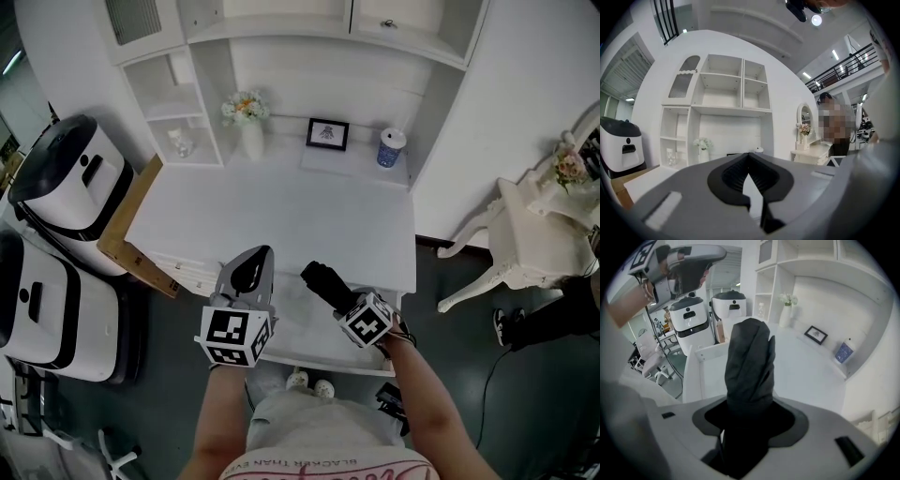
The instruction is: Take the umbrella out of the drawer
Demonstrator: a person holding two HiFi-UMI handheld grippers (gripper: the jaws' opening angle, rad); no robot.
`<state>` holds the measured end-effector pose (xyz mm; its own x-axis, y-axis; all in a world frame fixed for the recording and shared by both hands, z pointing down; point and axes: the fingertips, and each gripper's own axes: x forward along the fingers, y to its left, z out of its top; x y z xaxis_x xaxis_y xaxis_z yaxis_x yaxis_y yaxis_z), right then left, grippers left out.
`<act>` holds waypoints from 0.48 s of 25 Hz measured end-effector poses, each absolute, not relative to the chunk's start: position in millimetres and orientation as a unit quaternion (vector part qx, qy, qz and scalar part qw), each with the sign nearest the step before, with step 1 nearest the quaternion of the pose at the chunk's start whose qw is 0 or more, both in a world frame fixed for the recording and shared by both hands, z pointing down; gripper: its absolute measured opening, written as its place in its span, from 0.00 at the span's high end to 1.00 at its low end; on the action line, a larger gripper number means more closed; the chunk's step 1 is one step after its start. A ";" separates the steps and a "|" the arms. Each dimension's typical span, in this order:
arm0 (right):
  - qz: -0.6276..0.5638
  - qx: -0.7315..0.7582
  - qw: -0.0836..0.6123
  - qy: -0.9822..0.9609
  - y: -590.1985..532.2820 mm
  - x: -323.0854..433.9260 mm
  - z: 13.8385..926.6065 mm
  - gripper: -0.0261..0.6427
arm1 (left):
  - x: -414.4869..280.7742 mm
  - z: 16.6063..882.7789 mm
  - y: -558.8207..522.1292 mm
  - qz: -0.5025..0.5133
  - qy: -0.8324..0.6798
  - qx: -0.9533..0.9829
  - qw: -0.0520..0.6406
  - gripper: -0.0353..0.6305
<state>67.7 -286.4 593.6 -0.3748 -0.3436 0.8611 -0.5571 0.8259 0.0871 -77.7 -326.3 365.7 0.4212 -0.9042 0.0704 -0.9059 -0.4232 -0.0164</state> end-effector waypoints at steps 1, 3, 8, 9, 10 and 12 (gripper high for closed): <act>0.106 0.278 0.482 -0.824 -288.0 68.4 587.8 0.61 | -75.8 362.5 -325.7 0.033 -0.536 0.844 0.008 0.93; 0.101 0.286 0.473 -0.827 -290.8 70.5 575.9 0.61 | -72.4 356.9 -324.6 0.031 -0.533 0.845 0.003 0.93; 0.090 0.315 0.440 -0.836 -297.6 75.8 543.5 0.61 | -66.8 343.9 -321.9 0.026 -0.529 0.848 -0.012 0.93; 0.088 0.321 0.434 -0.837 -299.1 77.0 537.4 0.61 | -66.3 341.3 -321.3 0.025 -0.530 0.848 -0.014 0.93; 0.086 0.327 0.429 -0.838 -300.5 78.1 531.8 0.61 | -65.9 338.9 -320.6 0.023 -0.530 0.848 -0.017 0.93; 0.081 0.336 0.420 -0.839 -303.0 79.7 521.4 0.61 | -65.5 334.1 -319.4 0.021 -0.530 0.847 -0.022 0.93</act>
<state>79.7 -303.0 521.4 -0.4217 -0.4966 0.7587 -0.6324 0.7607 0.1464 -65.5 -319.4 334.1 0.4373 -0.8992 0.0120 -0.8973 -0.4372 -0.0604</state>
